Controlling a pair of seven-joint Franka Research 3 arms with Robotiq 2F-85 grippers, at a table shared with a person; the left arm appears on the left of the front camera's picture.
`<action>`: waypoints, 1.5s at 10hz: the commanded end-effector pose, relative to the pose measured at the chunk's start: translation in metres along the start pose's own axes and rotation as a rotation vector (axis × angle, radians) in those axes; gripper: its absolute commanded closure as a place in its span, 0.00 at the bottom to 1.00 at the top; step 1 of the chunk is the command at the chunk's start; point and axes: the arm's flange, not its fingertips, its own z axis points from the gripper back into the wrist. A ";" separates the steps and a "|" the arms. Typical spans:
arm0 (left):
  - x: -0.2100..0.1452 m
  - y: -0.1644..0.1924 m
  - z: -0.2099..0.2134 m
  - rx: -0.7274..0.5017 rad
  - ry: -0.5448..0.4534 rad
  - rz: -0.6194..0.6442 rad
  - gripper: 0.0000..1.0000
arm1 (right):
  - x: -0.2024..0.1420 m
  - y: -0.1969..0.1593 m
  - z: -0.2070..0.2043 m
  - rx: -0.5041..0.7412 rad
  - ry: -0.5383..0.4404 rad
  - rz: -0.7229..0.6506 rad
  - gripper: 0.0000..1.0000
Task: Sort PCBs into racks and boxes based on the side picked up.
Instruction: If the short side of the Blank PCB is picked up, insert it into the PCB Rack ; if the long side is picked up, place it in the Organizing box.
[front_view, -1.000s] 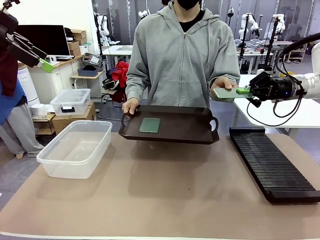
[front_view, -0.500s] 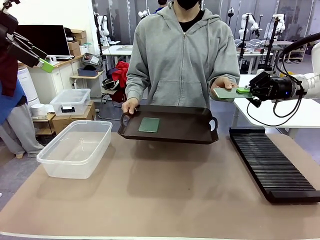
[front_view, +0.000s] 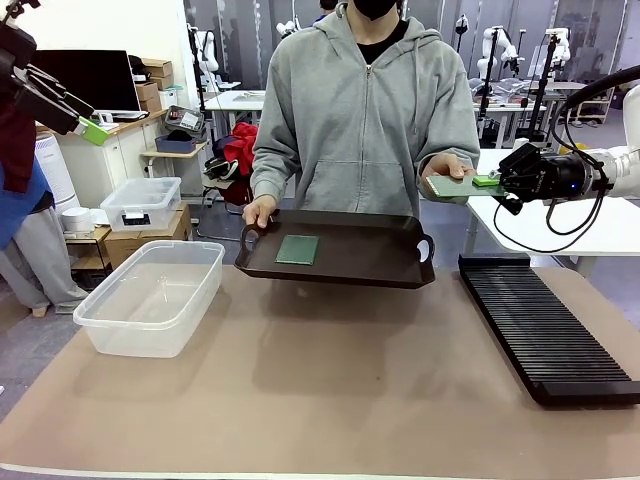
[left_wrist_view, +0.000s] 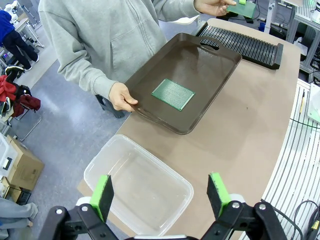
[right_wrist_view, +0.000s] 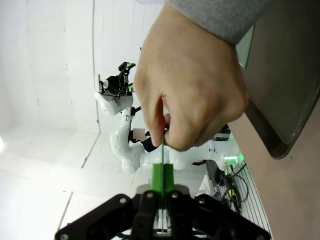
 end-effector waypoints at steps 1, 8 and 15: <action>-0.001 0.001 0.000 0.000 -0.001 0.004 0.00 | 0.000 0.001 0.000 0.003 0.001 0.001 1.00; -0.001 0.001 0.000 0.000 -0.001 0.004 0.00 | 0.000 0.000 -0.001 0.003 -0.005 -0.001 0.98; -0.001 0.001 0.000 0.000 -0.001 0.004 0.00 | 0.001 0.004 0.004 0.006 -0.017 0.018 0.98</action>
